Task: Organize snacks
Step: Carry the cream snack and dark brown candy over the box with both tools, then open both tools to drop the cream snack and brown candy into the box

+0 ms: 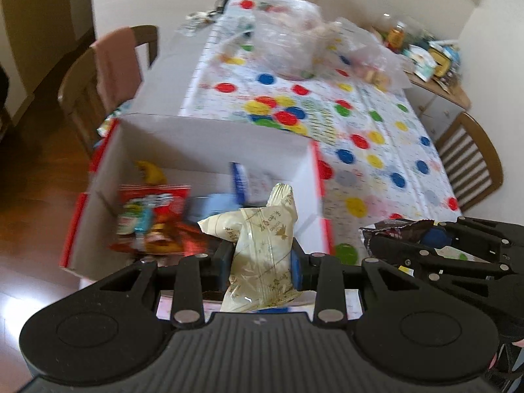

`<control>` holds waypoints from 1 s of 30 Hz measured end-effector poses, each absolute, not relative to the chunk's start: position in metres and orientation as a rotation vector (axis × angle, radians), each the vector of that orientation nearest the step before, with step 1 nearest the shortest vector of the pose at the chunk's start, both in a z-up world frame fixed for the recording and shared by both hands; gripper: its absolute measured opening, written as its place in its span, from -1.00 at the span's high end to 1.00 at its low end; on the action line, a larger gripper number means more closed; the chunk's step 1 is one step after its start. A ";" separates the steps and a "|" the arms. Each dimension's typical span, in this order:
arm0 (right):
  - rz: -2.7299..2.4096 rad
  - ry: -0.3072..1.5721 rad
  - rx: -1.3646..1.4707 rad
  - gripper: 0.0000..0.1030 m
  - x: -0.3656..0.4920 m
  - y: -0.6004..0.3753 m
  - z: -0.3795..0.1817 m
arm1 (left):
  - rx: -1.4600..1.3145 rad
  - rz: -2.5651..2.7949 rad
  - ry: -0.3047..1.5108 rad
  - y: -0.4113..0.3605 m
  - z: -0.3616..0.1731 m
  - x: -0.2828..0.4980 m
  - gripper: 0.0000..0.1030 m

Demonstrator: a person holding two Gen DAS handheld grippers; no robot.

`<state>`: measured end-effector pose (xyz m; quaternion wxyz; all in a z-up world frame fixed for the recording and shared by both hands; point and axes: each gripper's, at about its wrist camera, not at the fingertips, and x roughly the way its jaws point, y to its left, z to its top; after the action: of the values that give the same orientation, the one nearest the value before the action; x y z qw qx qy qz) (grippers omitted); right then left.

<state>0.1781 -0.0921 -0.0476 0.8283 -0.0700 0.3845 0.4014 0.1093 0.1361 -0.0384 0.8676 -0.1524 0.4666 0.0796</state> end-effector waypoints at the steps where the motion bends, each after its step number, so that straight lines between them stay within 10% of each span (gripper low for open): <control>1: 0.853 0.816 -0.153 0.44 0.177 -0.084 -0.049 | -0.324 0.177 0.976 0.144 -0.040 0.107 0.35; 30: 0.791 0.977 -0.428 0.44 0.173 0.054 -0.132 | -0.143 0.164 1.093 0.207 -0.121 0.127 0.35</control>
<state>0.1733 0.0541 -0.1325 0.7875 -0.1985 0.4536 0.3671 0.1270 0.2070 -0.1205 0.8486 -0.0679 0.5188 0.0776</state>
